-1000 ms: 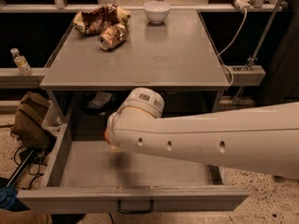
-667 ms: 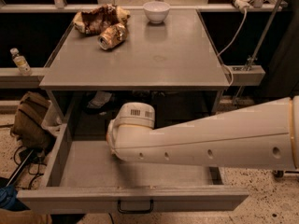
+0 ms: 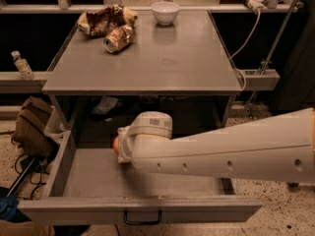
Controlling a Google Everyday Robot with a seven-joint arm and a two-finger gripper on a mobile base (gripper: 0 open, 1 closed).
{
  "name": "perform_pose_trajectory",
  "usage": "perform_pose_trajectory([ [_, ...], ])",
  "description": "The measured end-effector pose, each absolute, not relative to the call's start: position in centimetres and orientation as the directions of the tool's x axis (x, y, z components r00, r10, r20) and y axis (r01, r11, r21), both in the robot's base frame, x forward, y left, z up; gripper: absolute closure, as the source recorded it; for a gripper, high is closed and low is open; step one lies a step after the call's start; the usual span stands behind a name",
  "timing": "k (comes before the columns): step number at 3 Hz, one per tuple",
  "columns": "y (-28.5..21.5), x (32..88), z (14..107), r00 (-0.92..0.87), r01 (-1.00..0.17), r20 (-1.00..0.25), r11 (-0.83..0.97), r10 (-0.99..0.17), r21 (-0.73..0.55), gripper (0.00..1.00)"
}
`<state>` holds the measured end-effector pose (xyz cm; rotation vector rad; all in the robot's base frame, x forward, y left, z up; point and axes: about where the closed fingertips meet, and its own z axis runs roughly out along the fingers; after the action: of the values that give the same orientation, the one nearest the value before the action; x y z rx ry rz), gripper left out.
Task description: Place apple into top drawer
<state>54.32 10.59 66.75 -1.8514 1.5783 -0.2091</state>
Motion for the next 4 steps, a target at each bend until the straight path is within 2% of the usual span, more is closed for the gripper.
perform_pose_trajectory([
  [2,9.4,55.2,62.4,0.228,-0.845,-0.446,0.052,-0.866,-0.533,1.00],
  [3,9.4,55.2,62.5,0.228,-0.845,-0.447,0.052,-0.865,-0.532,1.00],
  [4,9.4,55.2,62.5,0.228,-0.845,-0.447,0.052,-0.865,-0.532,0.82],
])
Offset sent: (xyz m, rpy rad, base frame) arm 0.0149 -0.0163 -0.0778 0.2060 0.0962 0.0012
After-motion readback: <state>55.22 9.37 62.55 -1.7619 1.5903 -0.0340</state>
